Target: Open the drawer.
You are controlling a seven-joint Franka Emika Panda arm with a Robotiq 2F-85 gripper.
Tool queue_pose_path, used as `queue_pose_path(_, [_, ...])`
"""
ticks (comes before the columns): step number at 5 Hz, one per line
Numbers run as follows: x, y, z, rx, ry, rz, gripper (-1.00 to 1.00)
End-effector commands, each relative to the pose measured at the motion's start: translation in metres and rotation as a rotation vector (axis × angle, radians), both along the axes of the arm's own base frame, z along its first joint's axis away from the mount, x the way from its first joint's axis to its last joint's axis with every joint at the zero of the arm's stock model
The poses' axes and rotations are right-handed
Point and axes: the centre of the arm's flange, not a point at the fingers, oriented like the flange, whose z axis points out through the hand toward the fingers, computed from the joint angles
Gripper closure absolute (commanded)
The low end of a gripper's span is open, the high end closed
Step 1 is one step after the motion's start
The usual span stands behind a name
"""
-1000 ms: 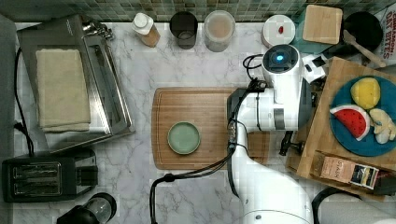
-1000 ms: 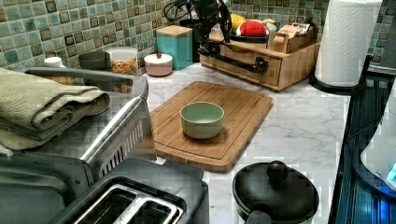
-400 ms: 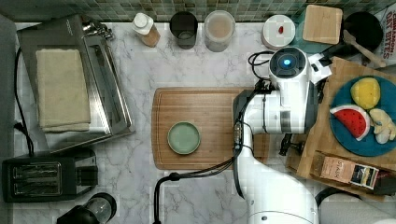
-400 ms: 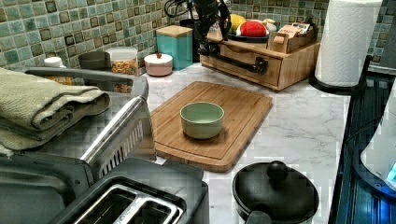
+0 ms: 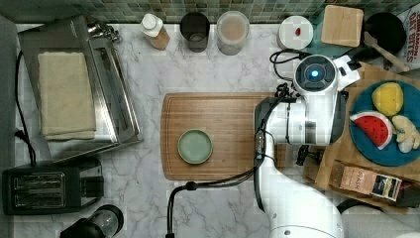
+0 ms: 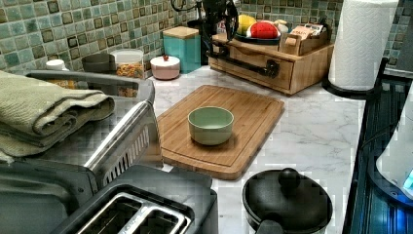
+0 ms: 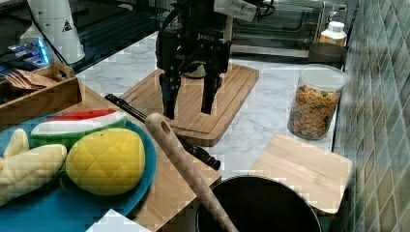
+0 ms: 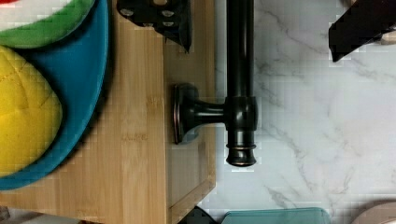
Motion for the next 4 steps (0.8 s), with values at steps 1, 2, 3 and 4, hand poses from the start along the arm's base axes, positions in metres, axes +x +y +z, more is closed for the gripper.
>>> queue_pose_path(1, [-0.039,-0.018,-0.034,0.078,0.001,-0.238,-1.00])
queue_pose_path(2, [-0.045,-0.028,-0.045,0.079,-0.010,-0.232,-1.00])
queue_pose_path(3, [-0.043,-0.040,-0.064,0.041,0.013,-0.215,-1.00])
queue_pose_path(4, [-0.040,-0.052,-0.071,0.030,0.028,-0.194,-1.00])
